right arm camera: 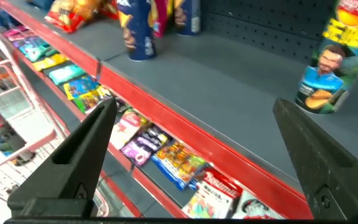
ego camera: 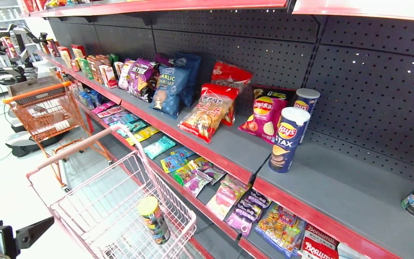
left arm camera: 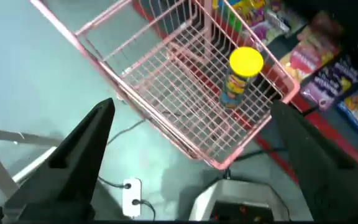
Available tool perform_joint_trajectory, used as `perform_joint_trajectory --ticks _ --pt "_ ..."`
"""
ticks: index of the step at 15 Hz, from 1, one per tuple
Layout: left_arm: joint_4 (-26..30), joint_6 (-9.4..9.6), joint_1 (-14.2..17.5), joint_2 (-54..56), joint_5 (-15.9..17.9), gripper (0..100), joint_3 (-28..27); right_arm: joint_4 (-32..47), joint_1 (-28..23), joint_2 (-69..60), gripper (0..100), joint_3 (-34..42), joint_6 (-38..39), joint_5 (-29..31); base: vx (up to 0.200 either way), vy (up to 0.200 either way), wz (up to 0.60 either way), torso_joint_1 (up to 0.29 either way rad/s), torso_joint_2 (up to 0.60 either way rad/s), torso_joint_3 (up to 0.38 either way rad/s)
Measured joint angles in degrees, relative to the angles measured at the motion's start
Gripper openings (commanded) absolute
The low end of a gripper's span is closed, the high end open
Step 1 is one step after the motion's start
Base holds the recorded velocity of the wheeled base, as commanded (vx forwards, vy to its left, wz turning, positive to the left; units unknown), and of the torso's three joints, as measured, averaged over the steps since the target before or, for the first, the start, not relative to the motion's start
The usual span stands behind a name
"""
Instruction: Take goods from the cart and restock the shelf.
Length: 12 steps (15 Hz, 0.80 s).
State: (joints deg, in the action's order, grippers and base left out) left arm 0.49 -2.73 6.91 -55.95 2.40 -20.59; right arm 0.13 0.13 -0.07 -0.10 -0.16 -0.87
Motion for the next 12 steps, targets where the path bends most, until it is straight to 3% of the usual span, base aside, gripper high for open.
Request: perform_joint_trajectory --ticks 3,7,9,10,12 --pt "-1.93 -0.05 0.02 -6.67 0.2 100 0.06 -0.11 0.0 0.0 100 0.0 0.02 -0.02 0.0 0.0 0.0 -0.054 0.11 0.067" --pt "-13.86 0.06 -0.05 -16.07 1.95 100 0.06 -0.11 0.0 0.0 100 0.0 0.0 -0.02 0.0 0.0 0.0 -0.082 0.21 0.11" --pt "-15.92 1.43 -0.28 -18.74 5.36 100 0.63 -0.13 0.05 0.0 100 0.0 0.0 0.0 0.0 0.0 0.0 -0.098 0.22 0.124" --pt "-17.13 3.39 -0.3 -19.63 7.61 100 1.35 -0.11 0.02 0.0 100 0.0 0.02 -0.04 0.0 0.0 0.0 -0.11 0.26 0.149" --pt "-21.7 5.08 -0.57 -21.72 9.63 100 3.06 -0.11 0.07 0.0 100 0.0 -0.05 -0.06 0.0 0.0 0.0 -0.134 0.29 0.166"
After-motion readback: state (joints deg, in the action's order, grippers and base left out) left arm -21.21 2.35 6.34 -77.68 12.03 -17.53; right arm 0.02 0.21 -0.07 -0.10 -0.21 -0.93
